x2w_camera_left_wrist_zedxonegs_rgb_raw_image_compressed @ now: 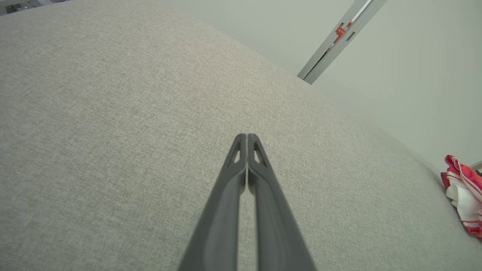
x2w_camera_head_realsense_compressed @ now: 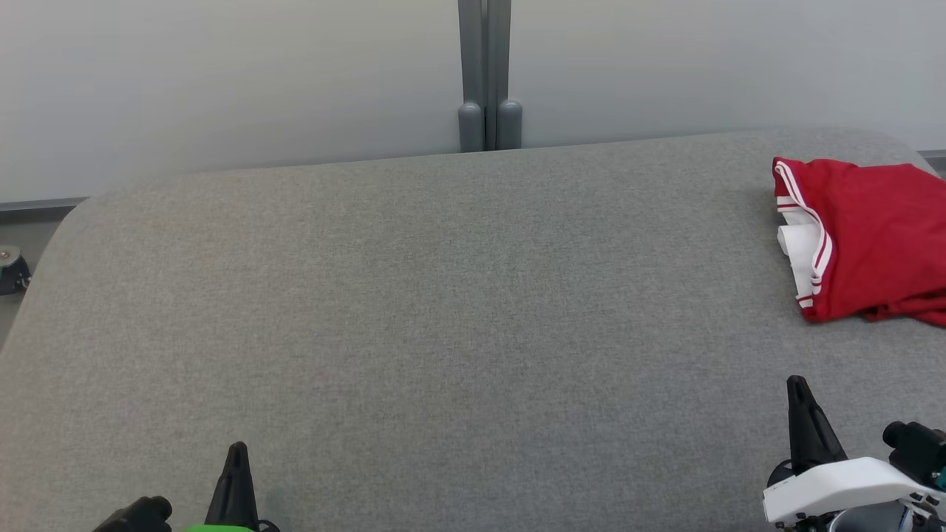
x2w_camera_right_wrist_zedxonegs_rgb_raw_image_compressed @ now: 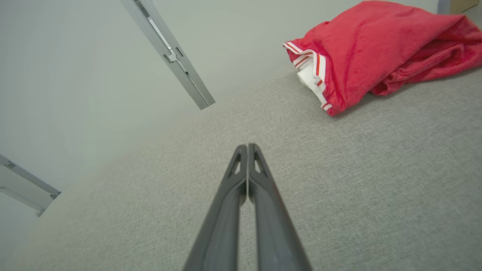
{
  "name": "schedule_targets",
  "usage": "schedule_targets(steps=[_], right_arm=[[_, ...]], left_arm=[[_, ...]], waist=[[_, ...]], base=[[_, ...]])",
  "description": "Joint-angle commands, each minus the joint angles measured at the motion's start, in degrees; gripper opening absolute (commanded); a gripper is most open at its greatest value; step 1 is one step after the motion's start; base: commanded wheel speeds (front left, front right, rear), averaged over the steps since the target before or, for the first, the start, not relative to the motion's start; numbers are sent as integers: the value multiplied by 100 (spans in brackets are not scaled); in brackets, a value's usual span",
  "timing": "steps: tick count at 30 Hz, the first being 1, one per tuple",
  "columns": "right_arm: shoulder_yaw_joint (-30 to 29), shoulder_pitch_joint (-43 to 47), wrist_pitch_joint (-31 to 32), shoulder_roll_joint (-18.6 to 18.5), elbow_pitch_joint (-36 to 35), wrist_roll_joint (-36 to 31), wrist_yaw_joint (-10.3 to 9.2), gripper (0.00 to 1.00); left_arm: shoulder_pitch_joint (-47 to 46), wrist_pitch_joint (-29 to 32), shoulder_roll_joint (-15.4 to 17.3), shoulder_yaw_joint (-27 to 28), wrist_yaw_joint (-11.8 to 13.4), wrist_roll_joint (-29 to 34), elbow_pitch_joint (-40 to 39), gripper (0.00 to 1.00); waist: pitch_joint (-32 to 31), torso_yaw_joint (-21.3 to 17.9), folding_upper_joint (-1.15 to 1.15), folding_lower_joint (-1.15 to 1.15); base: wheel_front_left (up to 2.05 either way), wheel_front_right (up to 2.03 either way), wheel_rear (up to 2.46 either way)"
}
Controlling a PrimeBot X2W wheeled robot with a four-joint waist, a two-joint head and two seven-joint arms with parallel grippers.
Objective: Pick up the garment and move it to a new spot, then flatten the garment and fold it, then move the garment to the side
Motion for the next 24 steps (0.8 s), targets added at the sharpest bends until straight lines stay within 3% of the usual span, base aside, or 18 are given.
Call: schedule_targets(steps=[1,24], right_arm=[[-22,-155,54,-25,-52,238,-2,0],[-50,-448,527,-8,48,2144,-3,0]], left_arm=[[-191,44,18,58,-36,-202,-86,0],[-529,520,25,286,-152,-1921,-103,0]], waist=[[1,-2,0,0],[21,-33,0,0]], base=[[0,0,0],[0,0,0]])
